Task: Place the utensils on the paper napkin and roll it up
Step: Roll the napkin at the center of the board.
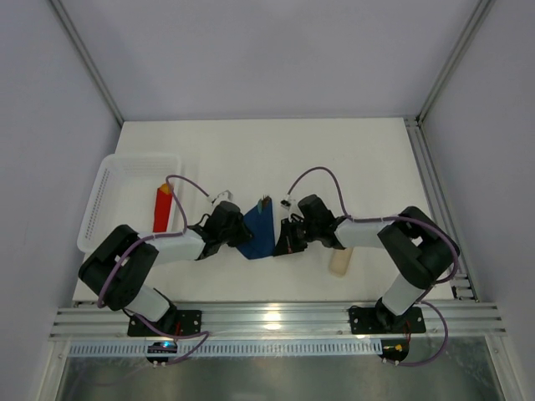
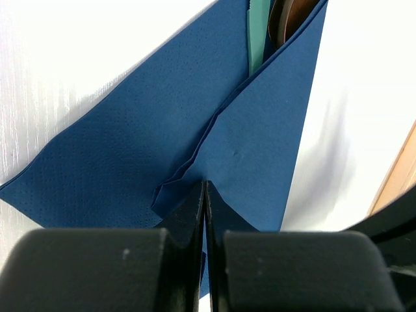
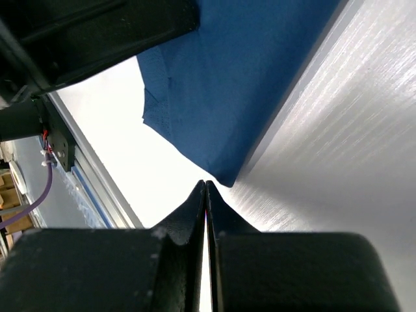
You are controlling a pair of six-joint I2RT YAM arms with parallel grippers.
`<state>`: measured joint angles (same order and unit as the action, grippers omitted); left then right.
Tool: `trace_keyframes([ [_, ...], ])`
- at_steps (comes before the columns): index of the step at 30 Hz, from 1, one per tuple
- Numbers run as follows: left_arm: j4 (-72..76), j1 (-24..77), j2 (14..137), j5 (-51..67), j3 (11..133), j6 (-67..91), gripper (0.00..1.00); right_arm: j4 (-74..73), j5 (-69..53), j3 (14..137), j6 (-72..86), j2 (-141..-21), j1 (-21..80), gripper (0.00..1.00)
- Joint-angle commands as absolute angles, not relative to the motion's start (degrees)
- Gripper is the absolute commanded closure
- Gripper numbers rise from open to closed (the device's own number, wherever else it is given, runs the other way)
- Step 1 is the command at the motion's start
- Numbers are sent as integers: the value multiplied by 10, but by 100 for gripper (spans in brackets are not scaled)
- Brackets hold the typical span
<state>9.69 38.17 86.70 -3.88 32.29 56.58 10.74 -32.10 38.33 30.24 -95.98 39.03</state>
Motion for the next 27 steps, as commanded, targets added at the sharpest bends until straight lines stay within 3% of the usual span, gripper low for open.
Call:
trace_keyframes([
  [1,77,382,858,-46,308,556,100,84,-307,409,288,-914,393,96],
  [17,76,382,854,-44,307,557,100,127,-340,499,316,-1032,403,96],
  [27,83,383,857,-41,304,557,100,131,-336,493,316,-1020,403,96],
])
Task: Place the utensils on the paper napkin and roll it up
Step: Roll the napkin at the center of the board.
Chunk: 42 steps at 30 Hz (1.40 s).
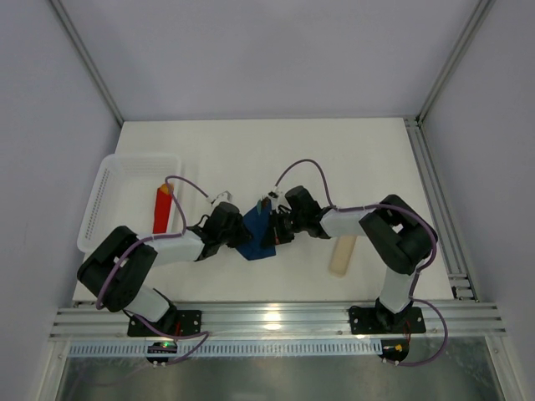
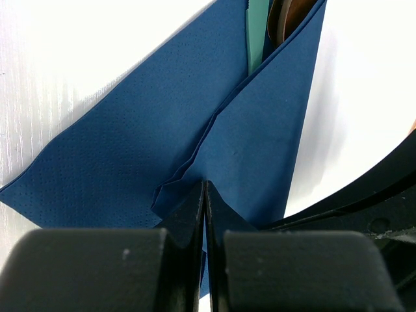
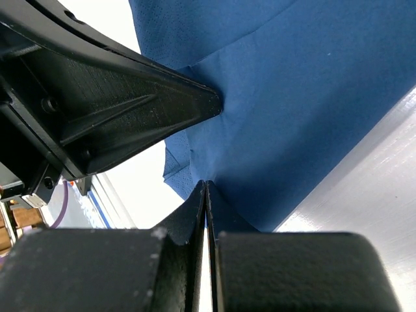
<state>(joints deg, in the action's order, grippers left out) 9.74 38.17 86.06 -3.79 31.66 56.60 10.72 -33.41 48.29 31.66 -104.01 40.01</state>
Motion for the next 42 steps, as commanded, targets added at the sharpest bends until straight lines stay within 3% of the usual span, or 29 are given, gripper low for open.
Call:
trace_keyframes([
  [1,82,383,855,-41,305,557,100,128,-334,498,314,-1015,399,96],
  [11,87,383,856,-31,304,555,100,152,-368,500,339,-995,314,97],
  [24,90,383,853,-25,302,548,100,296,-425,480,421,-1087,294,97],
  [30,89,383,852,-20,306,544,100,338,-436,431,432,-1074,295,96],
  [42,93,383,853,-14,307,544,100,323,-425,461,426,-1117,291,96],
])
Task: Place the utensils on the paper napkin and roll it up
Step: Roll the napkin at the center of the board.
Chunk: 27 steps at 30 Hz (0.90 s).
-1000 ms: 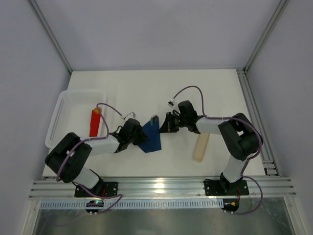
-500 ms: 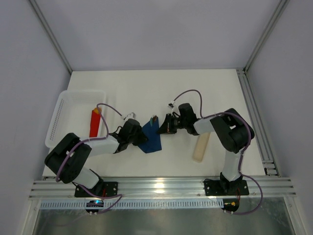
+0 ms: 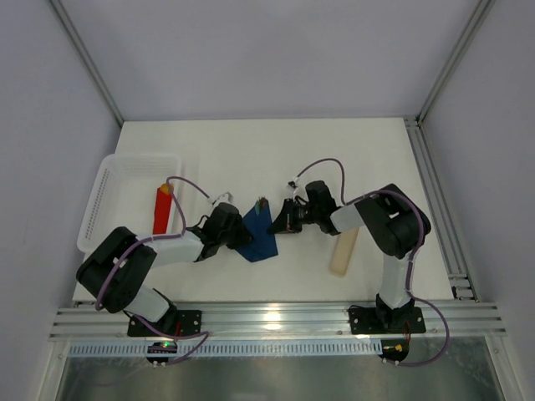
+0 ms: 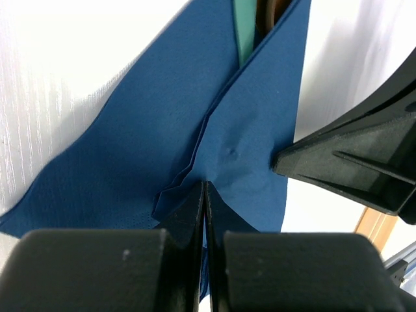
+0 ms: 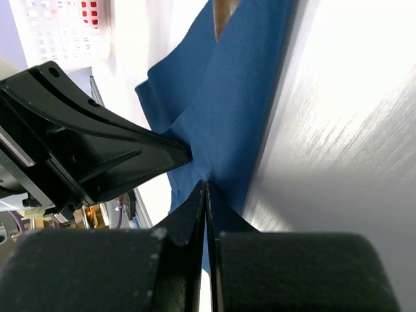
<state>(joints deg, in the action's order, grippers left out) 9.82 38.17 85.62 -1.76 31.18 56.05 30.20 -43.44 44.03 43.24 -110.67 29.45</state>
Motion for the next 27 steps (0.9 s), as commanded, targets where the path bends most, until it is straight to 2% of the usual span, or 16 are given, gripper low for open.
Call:
trace_keyframes([
  [1,92,382,854,-13,308,543,100,323,-425,463,428,-1117,289,97],
  [14,90,382,866,-4,310,538,100,317,-431,492,434,-1119,272,97],
  [27,88,383,860,-5,308,538,100,315,-419,545,445,-1178,272,96],
])
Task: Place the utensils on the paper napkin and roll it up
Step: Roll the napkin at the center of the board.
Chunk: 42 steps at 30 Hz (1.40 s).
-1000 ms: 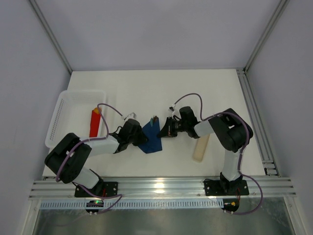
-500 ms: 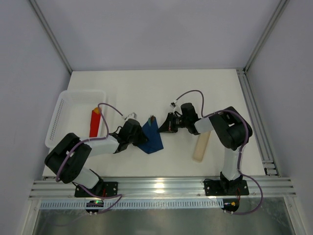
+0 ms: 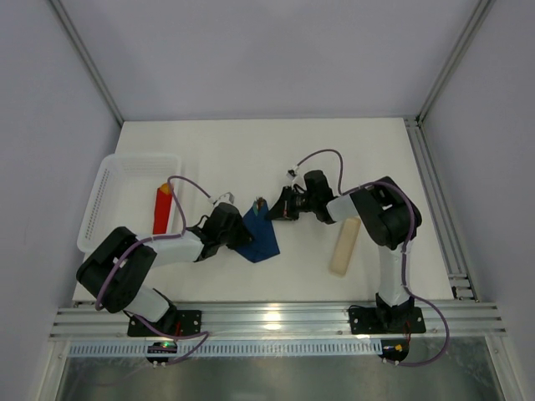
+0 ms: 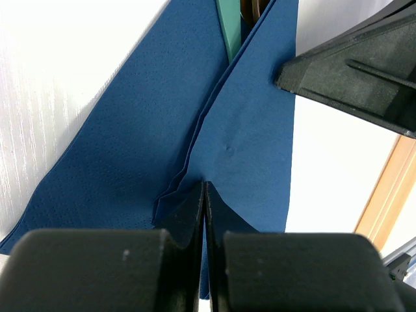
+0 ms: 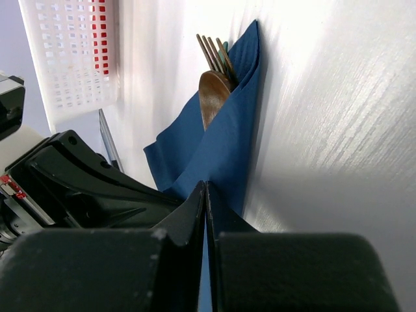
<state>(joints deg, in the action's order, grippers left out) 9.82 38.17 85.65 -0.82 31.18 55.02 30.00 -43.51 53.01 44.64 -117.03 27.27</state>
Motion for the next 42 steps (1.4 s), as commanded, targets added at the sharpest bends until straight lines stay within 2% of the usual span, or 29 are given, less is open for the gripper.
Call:
trace_keyframes([
  [1,89,383,861,-5,308,537,100,315,-417,544,445,-1178,272,96],
  [17,87,383,858,-5,307,538,100,258,-403,589,427,-1160,263,96],
  [26,84,382,857,-5,308,539,100,246,-398,621,429,-1190,263,96],
  [42,72,383,852,-12,310,537,100,225,-365,615,414,-1207,261,96],
])
